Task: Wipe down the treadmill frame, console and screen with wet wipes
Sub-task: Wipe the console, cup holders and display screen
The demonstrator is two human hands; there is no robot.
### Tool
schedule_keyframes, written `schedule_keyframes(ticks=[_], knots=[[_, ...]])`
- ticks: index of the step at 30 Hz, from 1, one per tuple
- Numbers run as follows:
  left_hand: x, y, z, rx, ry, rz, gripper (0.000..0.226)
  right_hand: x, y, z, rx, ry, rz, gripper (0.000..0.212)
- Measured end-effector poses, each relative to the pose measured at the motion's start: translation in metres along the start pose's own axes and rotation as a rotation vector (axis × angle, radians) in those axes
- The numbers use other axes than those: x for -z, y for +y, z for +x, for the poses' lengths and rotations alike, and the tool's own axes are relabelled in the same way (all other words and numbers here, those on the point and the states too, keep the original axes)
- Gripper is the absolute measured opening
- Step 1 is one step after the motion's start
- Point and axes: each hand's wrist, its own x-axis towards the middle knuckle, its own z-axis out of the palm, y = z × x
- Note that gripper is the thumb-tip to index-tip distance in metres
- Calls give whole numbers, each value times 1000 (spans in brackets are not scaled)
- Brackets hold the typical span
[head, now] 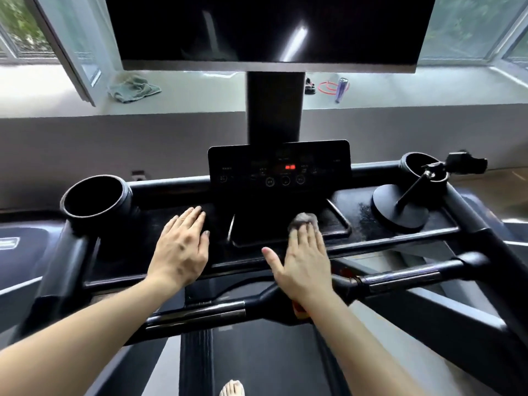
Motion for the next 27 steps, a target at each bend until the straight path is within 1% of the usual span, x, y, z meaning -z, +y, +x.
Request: schedule_keyframes(ticks=[3, 5, 6, 8, 11, 12, 13, 16, 18, 20, 24, 26, 27], knots=[[0, 1, 1, 1, 17, 3, 69, -15, -58, -10, 270, -30, 67, 99], [1, 2, 1, 0, 21, 1, 70, -18, -72, -9, 412, -51, 46, 93], [0, 3, 1, 0, 22, 3, 69, -18, -68, -5, 450, -48, 19, 88], [1, 3, 0, 6, 22, 2, 69, -16, -46, 5, 439, -17, -45, 84], [0, 3, -1, 7, 23, 9, 70, -6, -8, 15, 245, 33, -99, 94], [0, 2, -1, 10, 25, 13, 70, -6, -9, 13, 222, 31, -91, 95], [0, 5, 0, 4, 23, 14, 70, -5, -13, 5, 246, 23, -71, 95], [0, 5, -1, 4, 22, 31, 72, -12, -48, -13, 521, -26, 7, 90], [0, 5, -1, -2, 15, 34, 72, -14, -59, -4, 604, -33, 6, 86], [-1, 3, 0, 1, 16, 23, 72, -12, -62, 24, 595, 17, -5, 83], [-1, 2, 1, 1, 17, 7, 71, -10, -59, 79, 453, 37, -79, 93], [-1, 1, 1, 1, 18, 1, 71, -14, -67, 79, 377, 36, -46, 96], [-1, 1, 1, 0, 14, -2, 71, -16, -73, 71, 374, 29, -9, 97]])
